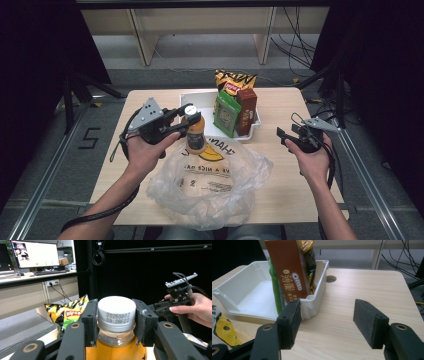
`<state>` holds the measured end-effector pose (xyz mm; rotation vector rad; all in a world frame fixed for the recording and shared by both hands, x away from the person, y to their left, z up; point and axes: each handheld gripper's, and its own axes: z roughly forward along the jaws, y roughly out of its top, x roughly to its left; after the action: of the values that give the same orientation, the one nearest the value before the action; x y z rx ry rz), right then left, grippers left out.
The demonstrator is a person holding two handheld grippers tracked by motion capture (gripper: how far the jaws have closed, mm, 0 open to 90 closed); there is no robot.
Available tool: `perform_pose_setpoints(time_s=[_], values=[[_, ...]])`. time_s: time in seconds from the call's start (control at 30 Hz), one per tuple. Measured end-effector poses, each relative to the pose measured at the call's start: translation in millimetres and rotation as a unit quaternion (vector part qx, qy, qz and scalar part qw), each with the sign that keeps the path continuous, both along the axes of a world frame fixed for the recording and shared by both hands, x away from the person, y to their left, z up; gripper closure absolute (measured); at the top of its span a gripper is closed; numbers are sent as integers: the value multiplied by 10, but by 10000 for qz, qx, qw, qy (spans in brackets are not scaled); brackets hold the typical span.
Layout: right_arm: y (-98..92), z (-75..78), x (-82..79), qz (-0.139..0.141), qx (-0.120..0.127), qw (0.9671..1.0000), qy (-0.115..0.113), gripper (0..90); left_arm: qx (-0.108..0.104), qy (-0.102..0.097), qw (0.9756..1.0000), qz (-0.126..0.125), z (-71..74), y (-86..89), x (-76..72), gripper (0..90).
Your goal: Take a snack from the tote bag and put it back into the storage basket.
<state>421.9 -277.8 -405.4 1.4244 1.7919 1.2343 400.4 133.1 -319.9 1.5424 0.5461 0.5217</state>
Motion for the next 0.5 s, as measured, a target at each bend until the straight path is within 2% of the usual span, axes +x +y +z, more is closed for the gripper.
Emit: perform_pose_setpoints(time_s=[0.17, 0.33, 0.5], values=[[9, -4, -1, -1, 17, 10000, -1, 397, 9, -66, 10000, 20, 65, -16, 54, 586], [-4, -8, 1, -22, -95, 10000, -17, 397, -17, -89, 9999, 62, 114, -19, 111, 586], [17, -8, -15, -91, 78, 9999, 91, 397, -32, -115, 9999, 116, 164, -11, 171, 586]])
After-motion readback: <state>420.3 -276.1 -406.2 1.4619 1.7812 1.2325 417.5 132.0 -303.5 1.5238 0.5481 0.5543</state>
